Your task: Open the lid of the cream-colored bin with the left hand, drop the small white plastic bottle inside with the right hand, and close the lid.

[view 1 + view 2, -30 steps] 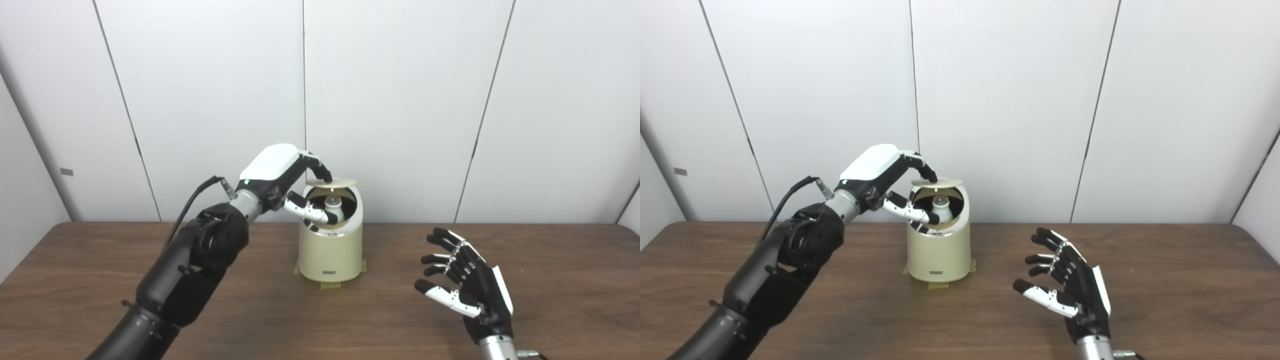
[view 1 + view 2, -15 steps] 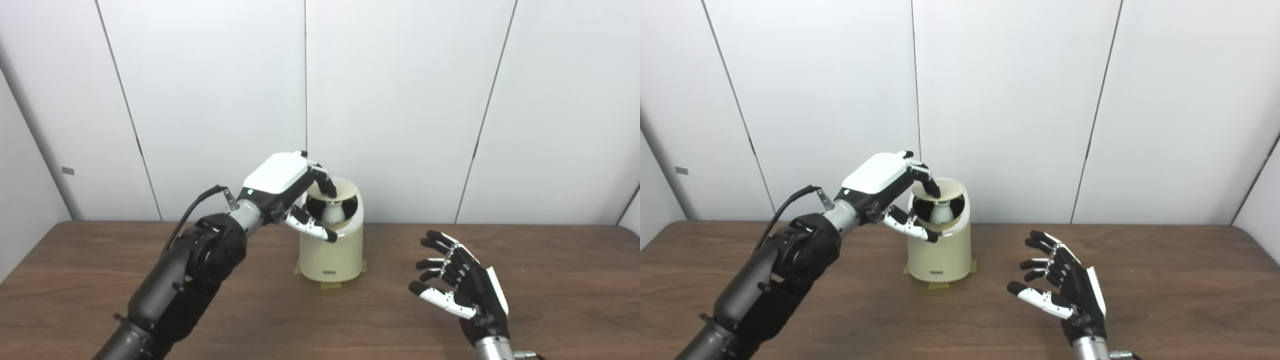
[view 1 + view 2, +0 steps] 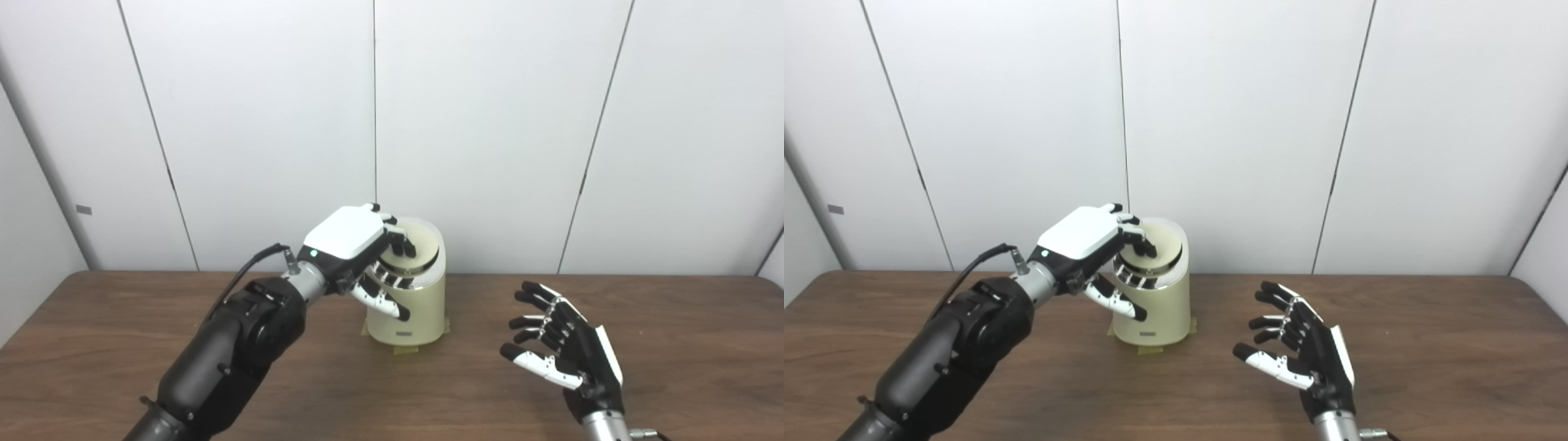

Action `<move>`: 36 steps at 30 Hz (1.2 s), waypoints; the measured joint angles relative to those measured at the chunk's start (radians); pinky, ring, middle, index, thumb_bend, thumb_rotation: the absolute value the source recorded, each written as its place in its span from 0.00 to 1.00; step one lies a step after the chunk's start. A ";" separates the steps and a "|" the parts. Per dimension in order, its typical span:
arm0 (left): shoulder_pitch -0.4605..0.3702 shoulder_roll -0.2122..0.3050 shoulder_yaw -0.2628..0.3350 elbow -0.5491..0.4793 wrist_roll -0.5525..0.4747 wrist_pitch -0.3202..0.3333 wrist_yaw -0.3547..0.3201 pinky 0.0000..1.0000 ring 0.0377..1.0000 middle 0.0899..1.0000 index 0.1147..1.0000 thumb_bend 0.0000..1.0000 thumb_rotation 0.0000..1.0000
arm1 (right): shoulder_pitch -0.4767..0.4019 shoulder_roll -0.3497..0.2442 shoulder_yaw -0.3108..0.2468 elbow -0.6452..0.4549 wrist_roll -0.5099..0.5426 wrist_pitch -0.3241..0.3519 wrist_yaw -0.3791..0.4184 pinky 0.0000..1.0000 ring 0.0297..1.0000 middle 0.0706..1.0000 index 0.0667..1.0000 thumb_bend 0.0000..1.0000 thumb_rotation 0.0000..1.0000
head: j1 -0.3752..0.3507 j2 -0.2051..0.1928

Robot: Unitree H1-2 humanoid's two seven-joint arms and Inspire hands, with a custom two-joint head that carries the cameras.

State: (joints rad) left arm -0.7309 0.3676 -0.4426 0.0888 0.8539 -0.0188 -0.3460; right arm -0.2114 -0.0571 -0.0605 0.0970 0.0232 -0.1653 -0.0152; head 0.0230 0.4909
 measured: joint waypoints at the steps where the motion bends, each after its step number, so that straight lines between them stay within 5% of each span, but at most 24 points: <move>1: 0.000 0.002 -0.007 -0.004 0.018 0.001 -0.007 1.00 0.95 0.80 0.79 0.94 0.41 | 0.000 0.000 0.000 -0.001 -0.001 0.000 -0.002 0.46 0.56 0.73 0.73 0.83 0.22 | 0.000 0.002; 13: 0.003 -0.006 -0.040 -0.028 0.122 0.042 -0.062 1.00 1.00 0.91 0.90 0.96 0.38 | 0.000 0.002 -0.001 -0.004 0.011 0.003 -0.002 0.43 0.55 0.72 0.72 0.82 0.20 | -0.002 0.011; 25: 0.027 -0.009 -0.020 -0.065 0.118 0.055 -0.092 1.00 0.95 0.78 0.77 0.90 0.42 | 0.000 0.003 -0.003 -0.024 0.010 0.016 -0.004 0.41 0.53 0.71 0.71 0.80 0.19 | 0.000 0.015; 29: 0.062 -0.016 0.047 -0.088 0.070 0.037 -0.037 0.92 0.86 0.71 0.70 0.81 0.35 | 0.000 0.003 -0.003 -0.025 0.010 0.017 -0.004 0.42 0.53 0.71 0.72 0.79 0.18 | 0.000 0.015; 33: 0.140 -0.066 0.164 -0.116 -0.016 0.028 0.092 0.65 0.75 0.74 0.73 0.72 0.26 | 0.001 0.002 -0.004 -0.025 0.007 0.019 -0.008 0.43 0.54 0.71 0.71 0.80 0.20 | 0.002 0.017; 36: 0.173 -0.107 0.242 -0.134 -0.077 -0.006 0.212 0.63 0.77 0.79 0.77 0.68 0.22 | 0.001 0.003 -0.004 -0.025 0.005 0.021 -0.013 0.43 0.53 0.71 0.71 0.81 0.19 | 0.002 0.017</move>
State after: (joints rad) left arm -0.5582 0.2605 -0.2008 -0.0456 0.7770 -0.0243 -0.1338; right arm -0.2109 -0.0543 -0.0643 0.0716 0.0285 -0.1447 -0.0286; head 0.0245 0.5077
